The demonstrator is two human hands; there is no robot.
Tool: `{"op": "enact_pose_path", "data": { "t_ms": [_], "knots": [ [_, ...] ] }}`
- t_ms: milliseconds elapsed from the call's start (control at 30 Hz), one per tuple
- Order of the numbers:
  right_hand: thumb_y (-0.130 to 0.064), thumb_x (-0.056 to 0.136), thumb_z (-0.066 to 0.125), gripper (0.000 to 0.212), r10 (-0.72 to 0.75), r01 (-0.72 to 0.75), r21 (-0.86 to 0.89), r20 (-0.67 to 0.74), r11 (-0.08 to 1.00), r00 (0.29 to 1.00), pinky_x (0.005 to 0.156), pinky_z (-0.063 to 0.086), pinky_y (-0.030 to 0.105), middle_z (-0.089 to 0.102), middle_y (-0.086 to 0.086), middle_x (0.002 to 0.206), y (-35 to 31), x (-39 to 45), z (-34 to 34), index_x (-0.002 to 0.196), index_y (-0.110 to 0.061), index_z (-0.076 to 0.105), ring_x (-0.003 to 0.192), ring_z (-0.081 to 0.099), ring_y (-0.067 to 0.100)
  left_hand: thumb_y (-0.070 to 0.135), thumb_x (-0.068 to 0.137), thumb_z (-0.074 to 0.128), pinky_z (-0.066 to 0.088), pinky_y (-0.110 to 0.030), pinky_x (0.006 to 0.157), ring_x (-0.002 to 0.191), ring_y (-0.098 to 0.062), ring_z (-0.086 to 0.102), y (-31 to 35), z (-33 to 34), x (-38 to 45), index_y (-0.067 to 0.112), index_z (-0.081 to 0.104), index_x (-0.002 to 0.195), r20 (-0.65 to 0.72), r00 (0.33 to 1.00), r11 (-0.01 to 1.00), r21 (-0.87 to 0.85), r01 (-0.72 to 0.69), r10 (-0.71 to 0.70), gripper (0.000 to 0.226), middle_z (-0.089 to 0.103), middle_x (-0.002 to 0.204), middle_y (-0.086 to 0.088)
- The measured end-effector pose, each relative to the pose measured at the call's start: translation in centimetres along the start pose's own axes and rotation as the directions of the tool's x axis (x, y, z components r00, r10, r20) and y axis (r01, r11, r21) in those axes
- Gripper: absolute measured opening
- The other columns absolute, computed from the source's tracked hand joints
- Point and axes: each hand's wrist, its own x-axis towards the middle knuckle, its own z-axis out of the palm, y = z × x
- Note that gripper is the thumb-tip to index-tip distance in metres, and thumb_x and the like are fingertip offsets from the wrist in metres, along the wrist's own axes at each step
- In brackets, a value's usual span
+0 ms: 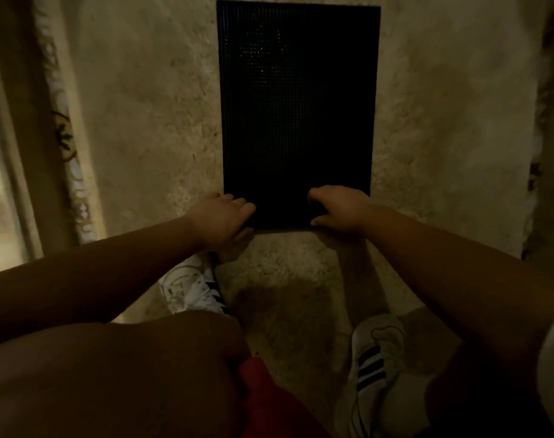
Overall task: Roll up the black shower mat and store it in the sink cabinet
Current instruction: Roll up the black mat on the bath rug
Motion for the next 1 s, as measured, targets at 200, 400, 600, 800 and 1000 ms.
{"op": "enact_pose_path", "data": {
  "t_ms": [200, 400, 600, 800, 1000],
  "knots": [
    [-0.045, 0.075, 0.074, 0.036, 0.206, -0.195, 0.132, -0.076, 0.972, 0.976, 0.054, 0.036, 0.031, 0.052, -0.006, 0.077, 0.5, 0.2, -0.1, 0.075, -0.027, 0.044, 0.071, 0.052, 0.016, 0.021, 0.082, 0.050, 0.046, -0.042, 0.069, 0.092, -0.032, 0.054, 0.5, -1.0, 0.5, 0.021, 0.057, 0.121, -0.178, 0.972, 0.976, 0.176, -0.125, 0.156, 0.040, 0.058, 0.111, -0.010],
    [-0.053, 0.076, 0.070, 0.038, 0.307, -0.295, 0.113, -0.109, 0.949, 0.945, 0.054, 0.041, 0.031, 0.053, -0.003, 0.070, 0.9, 0.4, -0.2, 0.067, -0.026, 0.045, 0.065, 0.052, 0.017, 0.026, 0.087, 0.055, 0.042, -0.039, 0.070, 0.094, -0.028, 0.052, 1.3, -1.0, 1.4, 0.021, 0.052, 0.131, -0.081, 0.995, 0.976, 0.213, -0.045, 0.063, 0.044, 0.058, 0.108, -0.005],
    [-0.059, 0.082, 0.060, 0.038, 0.286, -0.282, 0.049, -0.148, 0.958, 0.947, 0.057, 0.043, 0.032, 0.054, -0.001, 0.072, 1.0, 0.0, 0.0, 0.072, -0.025, 0.047, 0.067, 0.055, 0.020, 0.025, 0.089, 0.054, 0.044, -0.039, 0.067, 0.091, -0.030, 0.055, 2.1, -1.0, 1.9, 0.019, 0.040, 0.126, -0.023, 0.999, 0.990, 0.133, 0.038, -0.035, 0.040, 0.053, 0.112, -0.010],
    [-0.069, 0.078, 0.054, 0.052, 0.117, -0.152, -0.102, -0.292, 0.983, 0.949, 0.060, 0.044, 0.033, 0.056, 0.003, 0.085, 0.6, -1.1, 0.2, 0.094, -0.019, 0.052, 0.079, 0.056, 0.023, 0.017, 0.087, 0.055, 0.048, -0.039, 0.061, 0.084, -0.033, 0.061, 1.7, -1.5, 3.1, 0.015, 0.044, 0.121, 0.027, 0.989, 0.989, -0.023, 0.144, -0.144, 0.036, 0.058, 0.104, -0.013],
    [-0.042, 0.079, 0.069, 0.050, 0.085, -0.155, -0.256, -0.263, 0.954, 0.961, 0.074, 0.046, 0.039, 0.057, 0.008, 0.110, 0.6, -1.7, 1.6, 0.120, -0.020, 0.050, 0.100, 0.052, 0.028, 0.021, 0.089, 0.053, 0.051, -0.039, 0.068, 0.090, -0.032, 0.062, 0.7, -2.0, 3.5, 0.015, 0.048, 0.123, 0.072, 0.990, 0.991, -0.048, 0.121, -0.118, 0.035, 0.061, 0.104, -0.011]
  ]
}}
